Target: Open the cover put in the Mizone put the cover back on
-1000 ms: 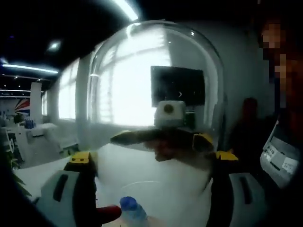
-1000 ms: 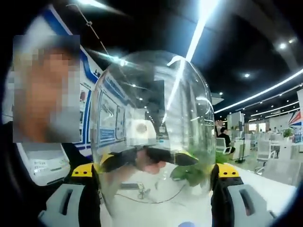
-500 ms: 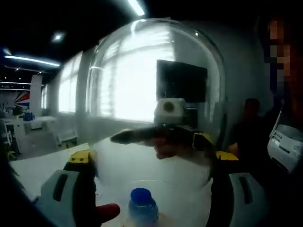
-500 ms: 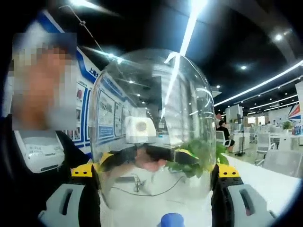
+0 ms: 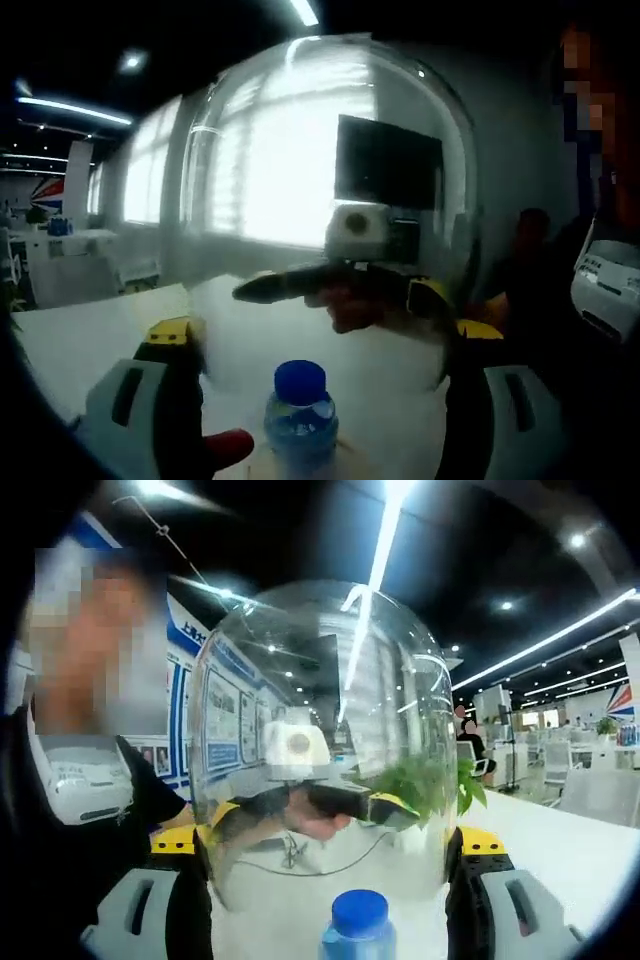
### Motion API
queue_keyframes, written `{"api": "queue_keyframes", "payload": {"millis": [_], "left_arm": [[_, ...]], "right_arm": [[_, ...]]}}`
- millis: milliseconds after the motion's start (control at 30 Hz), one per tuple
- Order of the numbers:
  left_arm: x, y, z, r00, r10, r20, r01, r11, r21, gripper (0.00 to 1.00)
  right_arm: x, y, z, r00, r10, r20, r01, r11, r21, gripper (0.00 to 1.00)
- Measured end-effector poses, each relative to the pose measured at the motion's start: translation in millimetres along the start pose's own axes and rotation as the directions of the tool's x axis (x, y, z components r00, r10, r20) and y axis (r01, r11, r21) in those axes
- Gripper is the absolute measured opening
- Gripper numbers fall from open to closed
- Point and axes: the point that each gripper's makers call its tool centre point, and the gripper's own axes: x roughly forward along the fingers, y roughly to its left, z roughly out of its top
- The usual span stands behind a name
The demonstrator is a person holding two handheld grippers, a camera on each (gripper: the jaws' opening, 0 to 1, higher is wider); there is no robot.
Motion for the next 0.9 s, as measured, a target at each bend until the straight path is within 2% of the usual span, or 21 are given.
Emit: {"api": "queue_keyframes", "payload": {"millis": [367,667,900], "left_arm": [[2.1,7.3,-44.6,1.000,-0.013,-0.019,0.013,1.000,-0.012,0.86],[2.5,8.6,-80.9,0.998,-0.024,-0.050,0.023,0.999,-0.022,0.86],[2.3,13.3,-95.1,0.999,-0.028,-0.034,0.026,0.999,-0.043,0.86]], "right_arm": [[-4.4,-9.2,-43.4,0.999,-0.010,-0.036,0.011,1.000,0.007,0.90],[-6.1,-12.4,-79.9,0.995,-0.014,-0.096,0.016,1.000,0.018,0.90],[-6.0,-17.2,-95.8,0.995,-0.016,-0.102,0.021,0.999,0.043,0.90]]}}
